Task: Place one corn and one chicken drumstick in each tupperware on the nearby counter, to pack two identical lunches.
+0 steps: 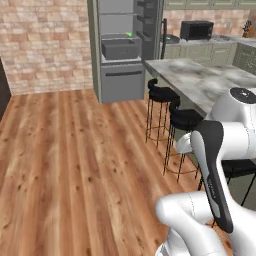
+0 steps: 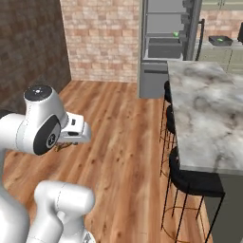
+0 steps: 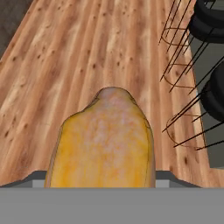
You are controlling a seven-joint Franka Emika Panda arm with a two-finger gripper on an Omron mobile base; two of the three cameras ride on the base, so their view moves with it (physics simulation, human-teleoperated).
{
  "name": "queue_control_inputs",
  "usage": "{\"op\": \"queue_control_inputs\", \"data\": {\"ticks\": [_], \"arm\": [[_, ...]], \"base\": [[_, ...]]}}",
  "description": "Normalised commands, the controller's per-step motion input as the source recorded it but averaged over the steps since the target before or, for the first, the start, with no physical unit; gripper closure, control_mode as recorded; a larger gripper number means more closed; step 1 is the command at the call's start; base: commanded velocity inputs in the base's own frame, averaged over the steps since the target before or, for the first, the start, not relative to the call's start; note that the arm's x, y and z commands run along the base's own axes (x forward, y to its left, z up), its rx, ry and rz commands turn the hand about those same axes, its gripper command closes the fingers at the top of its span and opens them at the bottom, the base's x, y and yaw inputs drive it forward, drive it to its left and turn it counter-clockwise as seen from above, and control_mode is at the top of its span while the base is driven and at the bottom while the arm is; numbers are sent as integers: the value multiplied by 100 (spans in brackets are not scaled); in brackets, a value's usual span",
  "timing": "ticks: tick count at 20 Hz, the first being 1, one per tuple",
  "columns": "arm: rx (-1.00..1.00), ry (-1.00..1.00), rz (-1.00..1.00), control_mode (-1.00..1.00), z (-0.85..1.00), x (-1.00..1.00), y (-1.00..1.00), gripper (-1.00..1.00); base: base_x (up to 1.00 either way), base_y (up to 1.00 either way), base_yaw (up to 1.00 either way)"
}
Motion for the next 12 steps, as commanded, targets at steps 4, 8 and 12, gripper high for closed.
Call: {"op": "queue_control_inputs", "data": {"ticks": [4,8,12], "arm": [[0,0,0,100,0,0,0,100],[0,0,0,100,0,0,0,100],[0,0,0,100,0,0,0,100]], "base": [[-12,-56,0],[0,-65,0],[-2,-72,0]]}}
